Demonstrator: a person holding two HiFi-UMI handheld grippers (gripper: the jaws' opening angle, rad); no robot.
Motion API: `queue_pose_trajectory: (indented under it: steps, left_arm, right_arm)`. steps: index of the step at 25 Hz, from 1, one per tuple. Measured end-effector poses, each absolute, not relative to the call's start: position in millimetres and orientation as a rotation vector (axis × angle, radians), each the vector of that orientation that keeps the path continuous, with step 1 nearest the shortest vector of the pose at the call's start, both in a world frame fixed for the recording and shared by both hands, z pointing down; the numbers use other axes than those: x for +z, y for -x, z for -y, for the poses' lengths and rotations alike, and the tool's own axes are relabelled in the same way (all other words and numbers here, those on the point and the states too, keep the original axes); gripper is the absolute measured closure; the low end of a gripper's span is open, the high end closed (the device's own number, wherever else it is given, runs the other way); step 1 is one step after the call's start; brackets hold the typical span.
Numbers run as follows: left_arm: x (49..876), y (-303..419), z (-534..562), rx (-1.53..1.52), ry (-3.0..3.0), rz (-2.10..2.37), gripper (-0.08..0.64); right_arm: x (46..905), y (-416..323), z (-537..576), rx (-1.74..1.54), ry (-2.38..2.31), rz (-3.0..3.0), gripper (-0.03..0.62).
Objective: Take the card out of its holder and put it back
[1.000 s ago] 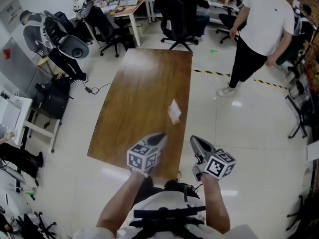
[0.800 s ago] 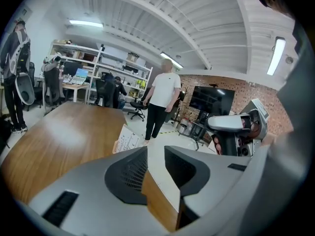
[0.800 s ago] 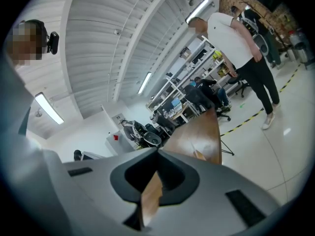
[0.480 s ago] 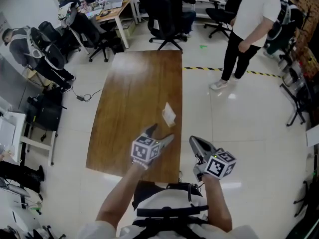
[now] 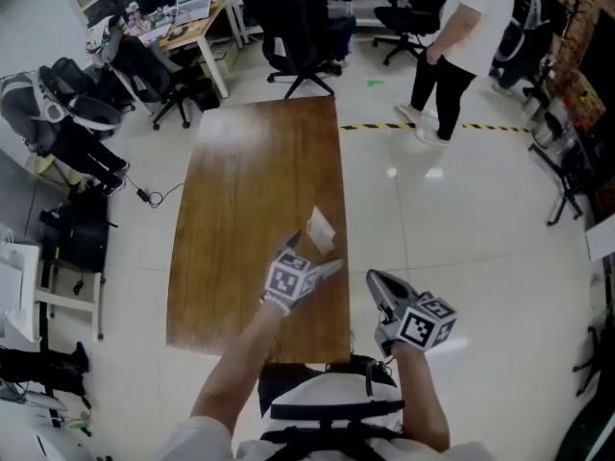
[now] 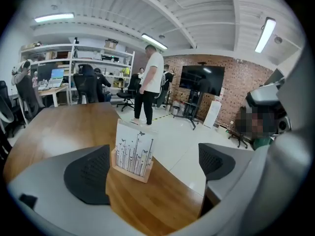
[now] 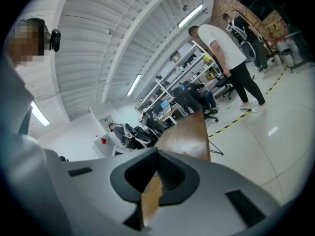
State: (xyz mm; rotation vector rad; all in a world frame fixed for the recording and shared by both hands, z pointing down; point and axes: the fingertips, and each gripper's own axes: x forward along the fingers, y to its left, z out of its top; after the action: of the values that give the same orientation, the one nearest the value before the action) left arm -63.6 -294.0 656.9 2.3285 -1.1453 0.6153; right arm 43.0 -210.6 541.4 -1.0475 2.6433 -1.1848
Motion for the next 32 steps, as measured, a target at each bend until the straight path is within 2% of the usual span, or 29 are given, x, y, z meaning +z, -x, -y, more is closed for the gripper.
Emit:
queue_pose_trajectory:
  steps: [14, 32]
  left_arm:
    - [672.8, 66.2, 348.7, 0.663, -2.44, 1.082, 0.016]
    - [682.4, 50.5, 354.1, 0.7, -2.517, 1.017, 0.018]
  right_arm:
    - [548.6, -37.8, 228.3, -1.205, 1.091, -2.643, 0.583]
    - [557.9, -46.1, 234.8, -1.235, 1.114, -2.628, 0.583]
